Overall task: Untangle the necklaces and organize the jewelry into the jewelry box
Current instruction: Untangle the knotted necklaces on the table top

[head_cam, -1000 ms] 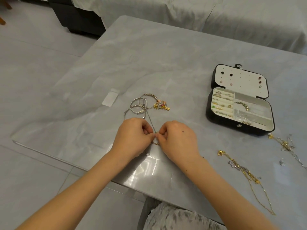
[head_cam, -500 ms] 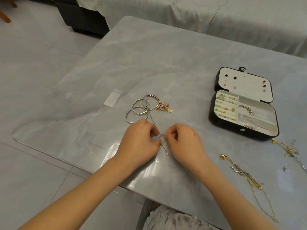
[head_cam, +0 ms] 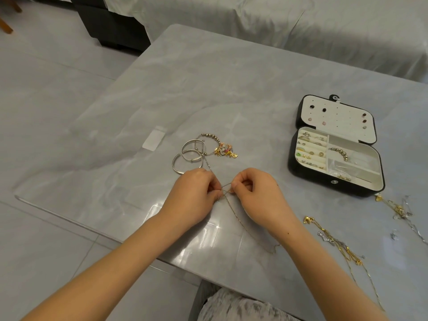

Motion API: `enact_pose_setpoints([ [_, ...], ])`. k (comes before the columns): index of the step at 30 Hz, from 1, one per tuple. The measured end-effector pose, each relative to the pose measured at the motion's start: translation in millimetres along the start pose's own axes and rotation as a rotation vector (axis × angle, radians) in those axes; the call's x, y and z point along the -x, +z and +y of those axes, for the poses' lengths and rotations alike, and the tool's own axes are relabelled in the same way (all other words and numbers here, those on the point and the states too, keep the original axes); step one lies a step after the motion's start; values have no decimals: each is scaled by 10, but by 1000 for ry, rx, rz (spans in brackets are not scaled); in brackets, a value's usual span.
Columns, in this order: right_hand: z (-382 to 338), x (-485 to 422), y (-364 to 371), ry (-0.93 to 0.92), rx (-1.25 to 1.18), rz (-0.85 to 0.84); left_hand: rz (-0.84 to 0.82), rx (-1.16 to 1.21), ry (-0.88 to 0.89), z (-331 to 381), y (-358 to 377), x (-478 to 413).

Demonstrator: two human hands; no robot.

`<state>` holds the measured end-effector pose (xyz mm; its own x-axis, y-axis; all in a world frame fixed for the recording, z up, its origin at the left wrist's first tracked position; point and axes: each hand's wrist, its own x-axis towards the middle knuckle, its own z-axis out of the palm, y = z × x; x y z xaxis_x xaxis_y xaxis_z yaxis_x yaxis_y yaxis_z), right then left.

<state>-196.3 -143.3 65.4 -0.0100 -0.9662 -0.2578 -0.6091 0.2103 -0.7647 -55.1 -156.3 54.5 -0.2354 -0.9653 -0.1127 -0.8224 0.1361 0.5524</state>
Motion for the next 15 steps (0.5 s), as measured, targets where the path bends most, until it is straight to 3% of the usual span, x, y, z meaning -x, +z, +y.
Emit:
enact_pose_setpoints([
  [7,-41,27,-52,126,-364,-40,-98,177,-47,-5,-81,10],
  [15,-83,57,-107,233,-708,-28,-182,644,-154,-33,-161,61],
])
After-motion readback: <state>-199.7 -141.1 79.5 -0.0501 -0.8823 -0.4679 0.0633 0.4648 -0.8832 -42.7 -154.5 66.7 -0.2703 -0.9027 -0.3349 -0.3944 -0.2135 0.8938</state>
